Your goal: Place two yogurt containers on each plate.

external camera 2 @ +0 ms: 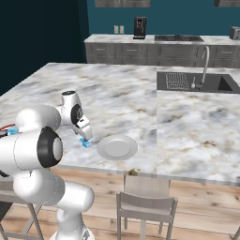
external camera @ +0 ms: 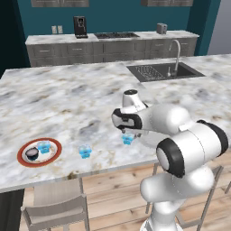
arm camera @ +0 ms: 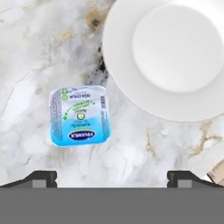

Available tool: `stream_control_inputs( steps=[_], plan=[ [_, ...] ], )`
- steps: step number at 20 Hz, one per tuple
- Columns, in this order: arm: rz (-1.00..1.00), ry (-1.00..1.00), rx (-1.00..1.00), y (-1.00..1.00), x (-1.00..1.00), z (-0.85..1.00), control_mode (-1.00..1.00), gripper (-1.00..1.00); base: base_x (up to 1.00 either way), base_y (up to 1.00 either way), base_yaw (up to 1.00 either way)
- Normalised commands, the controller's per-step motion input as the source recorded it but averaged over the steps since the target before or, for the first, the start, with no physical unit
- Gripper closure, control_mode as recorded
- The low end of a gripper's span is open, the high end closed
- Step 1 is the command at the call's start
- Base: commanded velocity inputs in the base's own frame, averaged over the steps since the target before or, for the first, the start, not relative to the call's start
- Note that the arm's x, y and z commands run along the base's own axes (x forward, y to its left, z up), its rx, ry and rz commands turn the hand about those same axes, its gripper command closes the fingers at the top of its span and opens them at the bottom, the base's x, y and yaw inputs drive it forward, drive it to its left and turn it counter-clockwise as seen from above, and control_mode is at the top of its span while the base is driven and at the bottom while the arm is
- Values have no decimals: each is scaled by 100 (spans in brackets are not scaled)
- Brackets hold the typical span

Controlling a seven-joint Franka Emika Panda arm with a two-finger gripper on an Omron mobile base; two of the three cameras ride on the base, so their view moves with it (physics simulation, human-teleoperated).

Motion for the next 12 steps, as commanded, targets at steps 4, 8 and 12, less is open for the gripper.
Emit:
stream_control_inputs(
  steps=[4,8,12],
  plan=[
    [-15,3,7,0,18,-13,-100,-100,0,0,0],
    [-6,3,3,0,18,-23,-100,-100,0,0,0],
    [0,0,0,0,16,-26,-100,-100,0,0,0]
  ],
)
